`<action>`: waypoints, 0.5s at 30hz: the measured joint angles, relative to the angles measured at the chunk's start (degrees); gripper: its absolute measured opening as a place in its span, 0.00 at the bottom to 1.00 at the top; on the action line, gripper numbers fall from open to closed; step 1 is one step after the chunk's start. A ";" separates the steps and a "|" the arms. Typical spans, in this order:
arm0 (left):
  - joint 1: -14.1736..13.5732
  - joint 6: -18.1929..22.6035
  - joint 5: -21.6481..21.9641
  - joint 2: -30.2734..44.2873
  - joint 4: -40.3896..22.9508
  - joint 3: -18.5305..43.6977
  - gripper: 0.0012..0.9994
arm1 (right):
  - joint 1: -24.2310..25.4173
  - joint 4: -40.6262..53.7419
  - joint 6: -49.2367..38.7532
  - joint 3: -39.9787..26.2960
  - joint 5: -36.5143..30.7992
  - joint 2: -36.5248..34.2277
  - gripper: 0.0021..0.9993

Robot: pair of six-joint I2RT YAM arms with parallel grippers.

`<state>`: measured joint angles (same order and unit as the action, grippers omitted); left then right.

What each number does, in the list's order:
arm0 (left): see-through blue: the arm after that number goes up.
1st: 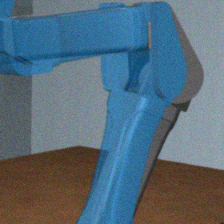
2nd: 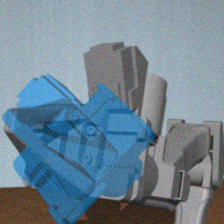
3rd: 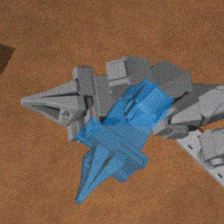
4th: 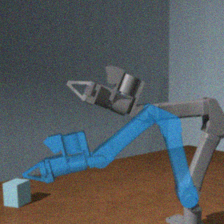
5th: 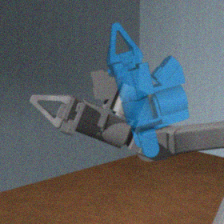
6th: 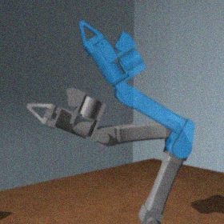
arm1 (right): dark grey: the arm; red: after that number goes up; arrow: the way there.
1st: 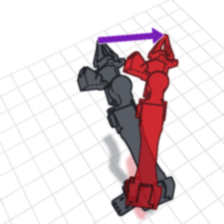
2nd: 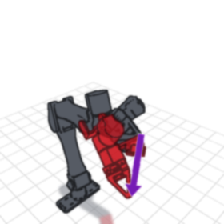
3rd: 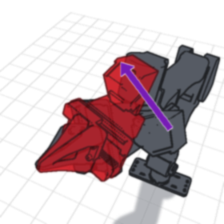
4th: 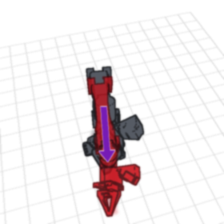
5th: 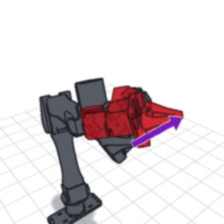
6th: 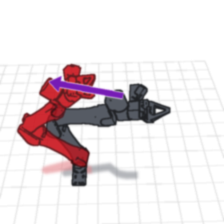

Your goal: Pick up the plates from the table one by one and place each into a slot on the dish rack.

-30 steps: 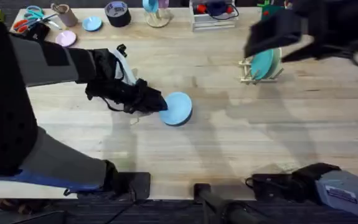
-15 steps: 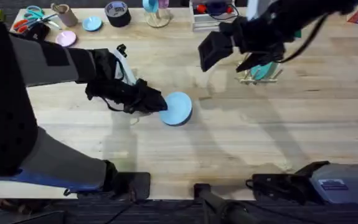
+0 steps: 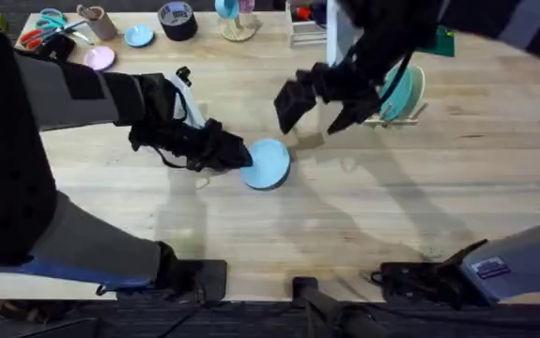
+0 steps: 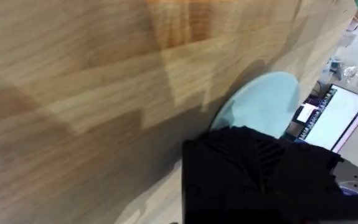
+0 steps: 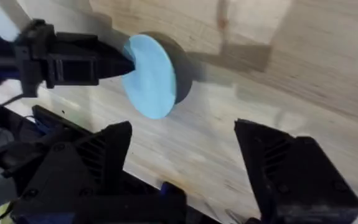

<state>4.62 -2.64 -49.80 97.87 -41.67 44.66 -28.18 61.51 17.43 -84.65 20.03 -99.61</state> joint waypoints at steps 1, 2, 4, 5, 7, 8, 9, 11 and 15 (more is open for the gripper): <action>0.02 -0.02 -0.02 0.02 0.00 0.00 0.04 | -0.21 -0.62 0.15 1.25 0.61 0.00 0.98; 0.01 0.00 0.00 0.02 0.00 0.00 0.04 | -0.34 -1.35 0.17 2.53 1.35 0.02 0.98; 0.02 0.00 -0.02 0.02 0.02 0.00 0.04 | -0.42 -4.17 0.50 5.67 3.51 0.00 0.98; 0.02 -0.02 0.00 0.00 0.02 0.00 0.04 | -0.42 -5.82 0.82 7.21 4.45 0.00 0.98; 0.00 -0.02 0.00 0.00 0.00 0.00 0.04 | -0.42 -9.53 1.92 10.52 6.65 0.01 0.98; 0.02 -0.02 0.00 0.02 0.02 0.00 0.04 | -0.42 -11.51 2.53 12.10 7.82 0.02 0.98; 0.02 -0.01 0.00 0.02 0.02 0.00 0.04 | -0.42 -13.32 3.27 13.41 8.85 0.02 0.98; 0.02 0.00 0.00 0.02 0.02 0.00 0.04 | -0.42 -17.18 4.81 15.88 10.91 0.02 0.98; 0.02 -0.02 0.00 0.01 0.02 0.00 0.04 | -0.42 -22.30 6.81 19.58 13.76 0.01 0.99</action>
<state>4.64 -2.66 -49.80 97.88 -41.65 44.66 -28.60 39.21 24.24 -65.07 33.79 -99.60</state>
